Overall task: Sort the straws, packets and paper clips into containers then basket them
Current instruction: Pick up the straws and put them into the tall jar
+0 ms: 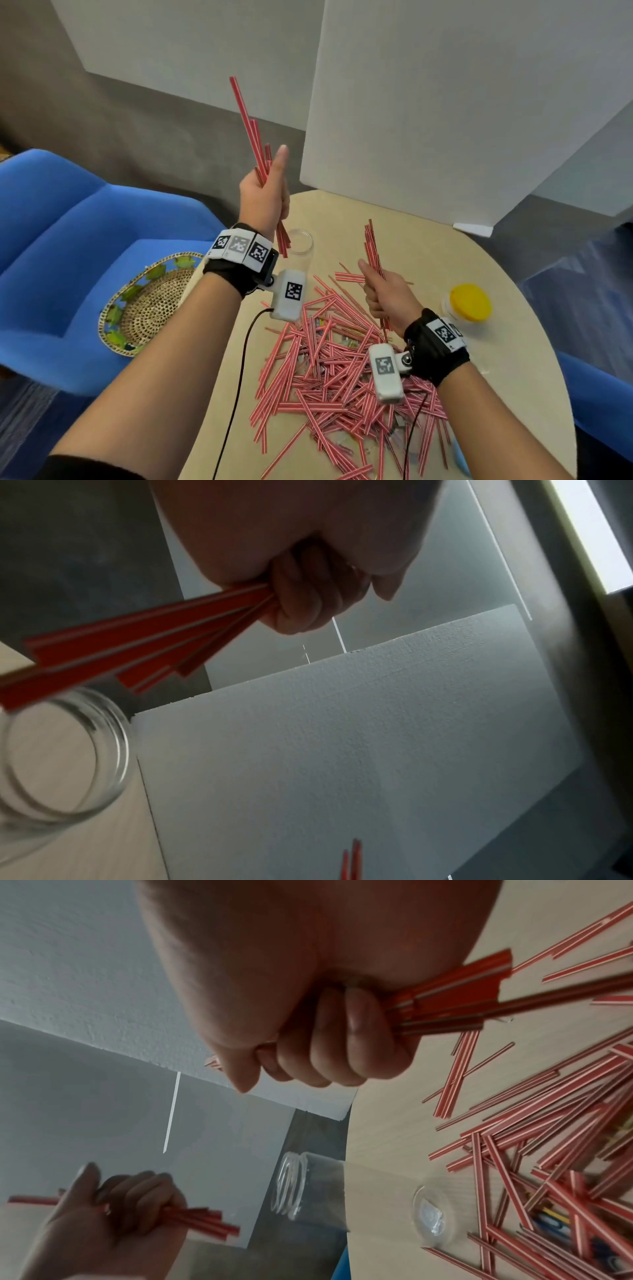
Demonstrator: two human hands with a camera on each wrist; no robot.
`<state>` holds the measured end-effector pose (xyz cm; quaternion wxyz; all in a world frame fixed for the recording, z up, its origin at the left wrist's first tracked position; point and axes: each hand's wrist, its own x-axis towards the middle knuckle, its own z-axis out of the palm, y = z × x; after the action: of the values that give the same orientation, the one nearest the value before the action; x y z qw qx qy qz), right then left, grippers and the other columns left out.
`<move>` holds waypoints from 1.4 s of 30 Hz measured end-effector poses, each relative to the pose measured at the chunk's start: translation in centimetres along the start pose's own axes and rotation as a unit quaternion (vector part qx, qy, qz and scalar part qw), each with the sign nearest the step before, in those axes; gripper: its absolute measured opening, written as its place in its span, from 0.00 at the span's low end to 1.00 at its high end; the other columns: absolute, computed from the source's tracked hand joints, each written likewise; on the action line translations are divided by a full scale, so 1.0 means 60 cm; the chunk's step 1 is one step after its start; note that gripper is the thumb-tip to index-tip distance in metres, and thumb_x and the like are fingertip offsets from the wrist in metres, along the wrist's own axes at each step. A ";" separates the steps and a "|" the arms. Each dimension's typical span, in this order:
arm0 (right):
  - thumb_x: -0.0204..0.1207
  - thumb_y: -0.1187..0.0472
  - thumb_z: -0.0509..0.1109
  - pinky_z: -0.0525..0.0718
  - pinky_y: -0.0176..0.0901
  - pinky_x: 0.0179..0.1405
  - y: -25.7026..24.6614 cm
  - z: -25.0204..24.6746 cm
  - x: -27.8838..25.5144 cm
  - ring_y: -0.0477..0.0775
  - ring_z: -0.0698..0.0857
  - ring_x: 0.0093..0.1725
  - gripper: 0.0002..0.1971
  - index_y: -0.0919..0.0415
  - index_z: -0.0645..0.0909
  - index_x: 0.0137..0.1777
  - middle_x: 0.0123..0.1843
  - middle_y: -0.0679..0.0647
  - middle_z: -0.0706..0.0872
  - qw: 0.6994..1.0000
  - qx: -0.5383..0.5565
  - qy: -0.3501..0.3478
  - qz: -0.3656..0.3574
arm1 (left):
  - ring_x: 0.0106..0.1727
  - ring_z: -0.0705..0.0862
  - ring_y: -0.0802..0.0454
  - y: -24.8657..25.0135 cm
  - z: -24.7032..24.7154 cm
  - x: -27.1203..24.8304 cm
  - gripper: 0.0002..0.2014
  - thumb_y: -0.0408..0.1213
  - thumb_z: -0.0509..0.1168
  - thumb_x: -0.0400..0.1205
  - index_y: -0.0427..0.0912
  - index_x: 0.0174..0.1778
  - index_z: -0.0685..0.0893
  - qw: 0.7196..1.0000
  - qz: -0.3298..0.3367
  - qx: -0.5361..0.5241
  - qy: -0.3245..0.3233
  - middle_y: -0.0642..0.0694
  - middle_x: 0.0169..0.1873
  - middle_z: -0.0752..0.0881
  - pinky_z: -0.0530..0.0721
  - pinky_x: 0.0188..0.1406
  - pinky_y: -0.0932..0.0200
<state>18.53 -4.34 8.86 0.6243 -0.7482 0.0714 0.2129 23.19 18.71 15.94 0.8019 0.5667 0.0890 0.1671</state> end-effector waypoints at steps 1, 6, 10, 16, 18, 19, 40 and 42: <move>0.81 0.41 0.65 0.59 0.37 0.20 -0.003 0.006 0.002 0.47 0.57 0.23 0.21 0.51 0.63 0.34 0.26 0.47 0.60 1.000 -0.001 -0.001 -0.008 | 0.16 0.62 0.54 -0.005 0.000 0.008 0.25 0.51 0.64 0.84 0.49 0.23 0.65 1.000 -0.001 0.003 0.000 0.53 0.15 0.65 0.62 0.19 0.59; 0.82 0.42 0.64 0.60 0.38 0.20 -0.021 0.024 0.006 0.48 0.57 0.23 0.22 0.50 0.63 0.32 0.25 0.47 0.60 0.999 0.016 -0.001 -0.038 | 0.17 0.61 0.54 -0.029 0.010 0.029 0.27 0.52 0.62 0.86 0.50 0.20 0.65 1.000 -0.021 -0.019 -0.007 0.53 0.16 0.64 0.62 0.18 0.63; 0.82 0.42 0.64 0.59 0.39 0.20 -0.034 0.026 0.008 0.48 0.57 0.22 0.22 0.51 0.64 0.31 0.24 0.48 0.60 0.999 0.017 -0.003 -0.044 | 0.19 0.61 0.55 -0.033 0.012 0.040 0.25 0.51 0.61 0.86 0.49 0.24 0.64 0.999 -0.020 -0.017 -0.019 0.54 0.17 0.64 0.63 0.19 0.63; 0.83 0.44 0.63 0.60 0.38 0.19 -0.050 0.033 0.019 0.49 0.56 0.22 0.23 0.50 0.63 0.29 0.24 0.47 0.59 0.997 0.050 0.012 -0.056 | 0.22 0.61 0.54 -0.076 0.001 0.048 0.22 0.48 0.60 0.87 0.48 0.28 0.63 0.994 -0.053 0.011 -0.097 0.53 0.20 0.63 0.64 0.22 0.61; 0.83 0.44 0.63 0.59 0.39 0.19 -0.059 0.038 0.026 0.49 0.56 0.22 0.23 0.50 0.63 0.29 0.23 0.47 0.60 0.996 0.063 0.018 -0.063 | 0.24 0.66 0.53 -0.097 -0.005 0.042 0.21 0.46 0.59 0.88 0.46 0.29 0.66 0.989 -0.050 0.054 -0.124 0.52 0.21 0.66 0.71 0.27 0.58; 0.84 0.44 0.63 0.58 0.39 0.19 -0.065 0.040 0.028 0.49 0.56 0.22 0.23 0.51 0.63 0.29 0.23 0.47 0.60 0.995 0.068 0.021 -0.065 | 0.26 0.70 0.52 -0.106 -0.009 0.039 0.21 0.46 0.59 0.88 0.46 0.29 0.68 0.987 -0.042 0.081 -0.132 0.52 0.22 0.69 0.77 0.31 0.54; 0.87 0.43 0.55 0.61 0.43 0.23 -0.181 0.133 0.133 0.49 0.56 0.23 0.25 0.53 0.62 0.29 0.25 0.49 0.57 0.933 0.282 0.080 -0.209 | 0.52 0.83 0.58 -0.162 -0.123 0.032 0.12 0.30 0.58 0.86 0.43 0.58 0.85 0.968 -0.004 0.248 -0.039 0.44 0.50 0.87 0.79 0.57 0.64; 0.87 0.43 0.55 0.63 0.43 0.23 -0.178 0.150 0.143 0.49 0.58 0.22 0.25 0.52 0.62 0.29 0.24 0.49 0.57 0.938 0.258 0.077 -0.219 | 0.58 0.82 0.53 -0.192 -0.156 0.031 0.16 0.29 0.63 0.80 0.47 0.61 0.83 0.921 -0.043 0.386 -0.021 0.46 0.56 0.85 0.78 0.63 0.56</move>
<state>28.17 7.92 13.85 0.8198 -0.5725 0.0057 -0.0131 23.74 24.13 2.02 0.5287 0.8315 0.1543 0.0728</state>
